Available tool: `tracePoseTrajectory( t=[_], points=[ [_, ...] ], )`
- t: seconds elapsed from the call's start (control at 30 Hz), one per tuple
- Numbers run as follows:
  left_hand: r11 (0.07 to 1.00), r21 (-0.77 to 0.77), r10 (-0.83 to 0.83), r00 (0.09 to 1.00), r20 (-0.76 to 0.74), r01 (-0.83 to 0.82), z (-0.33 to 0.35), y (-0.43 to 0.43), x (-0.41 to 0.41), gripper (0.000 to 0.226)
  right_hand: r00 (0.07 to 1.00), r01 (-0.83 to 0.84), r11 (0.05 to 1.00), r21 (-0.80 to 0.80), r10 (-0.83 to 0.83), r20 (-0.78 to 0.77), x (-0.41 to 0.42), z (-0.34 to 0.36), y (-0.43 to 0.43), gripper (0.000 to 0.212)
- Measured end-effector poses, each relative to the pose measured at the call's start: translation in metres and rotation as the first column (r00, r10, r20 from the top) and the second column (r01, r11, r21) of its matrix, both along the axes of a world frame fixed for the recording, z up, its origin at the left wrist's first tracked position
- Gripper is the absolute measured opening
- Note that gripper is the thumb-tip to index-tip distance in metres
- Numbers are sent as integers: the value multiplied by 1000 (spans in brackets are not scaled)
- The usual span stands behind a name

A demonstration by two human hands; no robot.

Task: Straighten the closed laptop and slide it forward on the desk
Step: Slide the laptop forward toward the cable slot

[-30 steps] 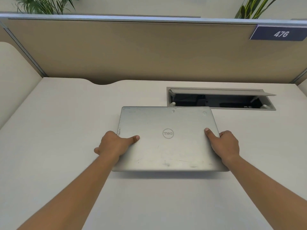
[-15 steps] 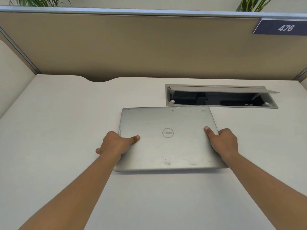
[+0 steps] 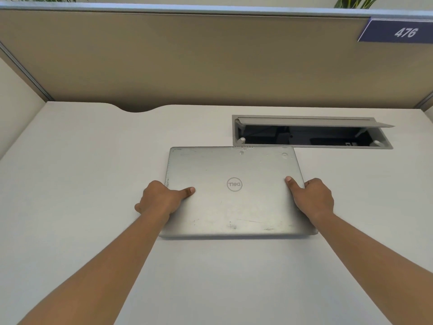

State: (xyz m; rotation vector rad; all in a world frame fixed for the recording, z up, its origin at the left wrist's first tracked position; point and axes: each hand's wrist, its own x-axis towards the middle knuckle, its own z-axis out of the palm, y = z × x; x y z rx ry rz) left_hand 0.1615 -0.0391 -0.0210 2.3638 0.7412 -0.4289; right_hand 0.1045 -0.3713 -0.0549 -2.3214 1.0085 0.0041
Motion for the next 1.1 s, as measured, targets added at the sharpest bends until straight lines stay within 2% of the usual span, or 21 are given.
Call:
tracePoseTrajectory(
  t=[0.33, 0.43, 0.53, 0.67, 0.77, 0.93, 1.0, 1.1],
  points=[
    [997, 57, -49, 998, 34, 47, -12, 4, 0, 69, 999, -25, 997, -77, 22, -39, 1, -1, 1, 61],
    [991, 116, -78, 995, 68, 70, -18, 4, -6, 80, 999, -37, 997, -64, 35, -33, -2, 1, 3, 60],
    [970, 218, -142, 977, 159, 106, -20, -3, -17, 80, 999, -41, 996, -84, 42, 8, -5, 4, 11, 60],
    [886, 414, -356, 876, 325, 206, -28, -12, -31, 74, 989, -128, 945, -300, 146, 38, -7, 8, 31, 74],
    [818, 474, -518, 776, 359, 327, -35, -19, -36, 76, 960, -253, 911, -326, 278, 32, -7, 6, 49, 86],
    [748, 382, -660, 669, 342, 543, -40, -39, -34, 85, 844, -510, 785, -351, 535, -32, -8, -5, 74, 85],
    [726, 385, -686, 640, 346, 570, -41, -44, -33, 89, 816, -555, 750, -359, 575, -60, -8, -7, 80, 83],
    [723, 378, -688, 650, 323, 578, -44, -46, -33, 91, 805, -574, 730, -370, 585, -96, -9, -8, 80, 81]
  ],
)
